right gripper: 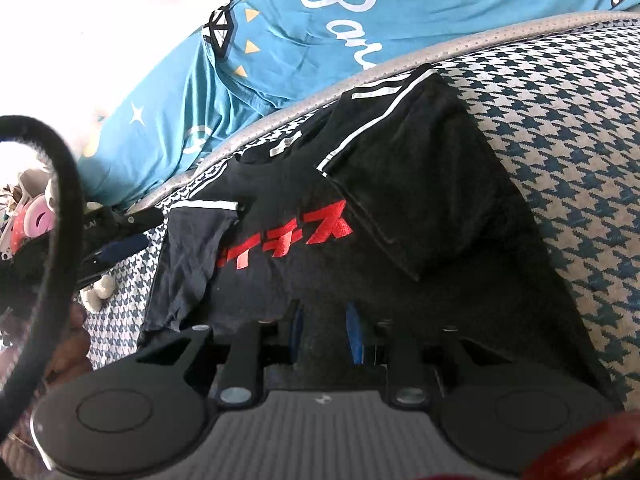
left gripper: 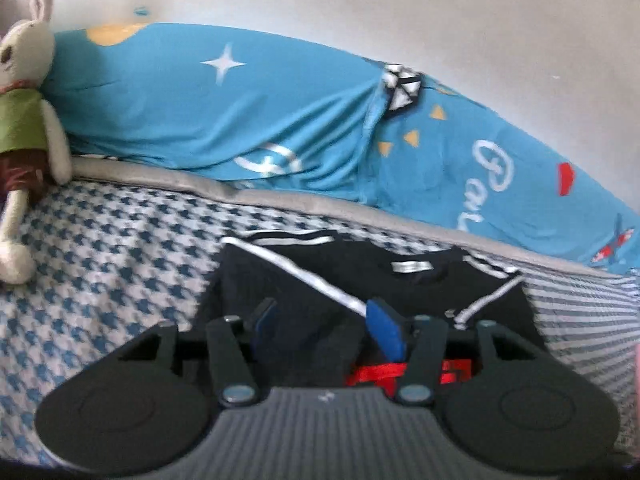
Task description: Fold clothes
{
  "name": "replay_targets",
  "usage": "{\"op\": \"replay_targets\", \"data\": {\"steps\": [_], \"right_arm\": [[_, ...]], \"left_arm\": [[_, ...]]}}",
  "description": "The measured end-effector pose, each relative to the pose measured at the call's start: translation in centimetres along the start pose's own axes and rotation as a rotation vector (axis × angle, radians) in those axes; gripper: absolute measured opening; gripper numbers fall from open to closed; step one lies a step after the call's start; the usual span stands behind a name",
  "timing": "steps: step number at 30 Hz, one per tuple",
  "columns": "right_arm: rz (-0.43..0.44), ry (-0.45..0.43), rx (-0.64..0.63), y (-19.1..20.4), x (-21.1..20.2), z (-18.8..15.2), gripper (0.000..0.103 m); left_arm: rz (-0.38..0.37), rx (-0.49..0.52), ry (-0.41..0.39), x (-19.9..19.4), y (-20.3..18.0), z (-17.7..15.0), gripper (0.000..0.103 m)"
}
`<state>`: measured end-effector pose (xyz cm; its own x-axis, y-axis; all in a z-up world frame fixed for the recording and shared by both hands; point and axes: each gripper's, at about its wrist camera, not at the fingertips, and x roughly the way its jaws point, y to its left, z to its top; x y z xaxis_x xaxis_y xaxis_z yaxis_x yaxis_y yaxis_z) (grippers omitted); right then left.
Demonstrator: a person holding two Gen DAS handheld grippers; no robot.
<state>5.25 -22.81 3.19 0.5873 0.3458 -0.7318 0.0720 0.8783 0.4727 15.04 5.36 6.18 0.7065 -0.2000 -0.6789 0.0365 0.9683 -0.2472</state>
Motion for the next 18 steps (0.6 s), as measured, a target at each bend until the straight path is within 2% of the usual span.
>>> {"op": "replay_targets", "data": {"steps": [9,18], "right_arm": [[-0.028,-0.077,-0.006,-0.7,-1.1,1.4,0.025],[-0.051,-0.124,0.100,-3.7,-1.8,3.4,0.025]], "left_arm": [[0.179,0.076,0.048,0.7,2.3,-1.3,0.051],[0.207,0.133,0.104,0.6,3.9,-3.2,0.053]]}}
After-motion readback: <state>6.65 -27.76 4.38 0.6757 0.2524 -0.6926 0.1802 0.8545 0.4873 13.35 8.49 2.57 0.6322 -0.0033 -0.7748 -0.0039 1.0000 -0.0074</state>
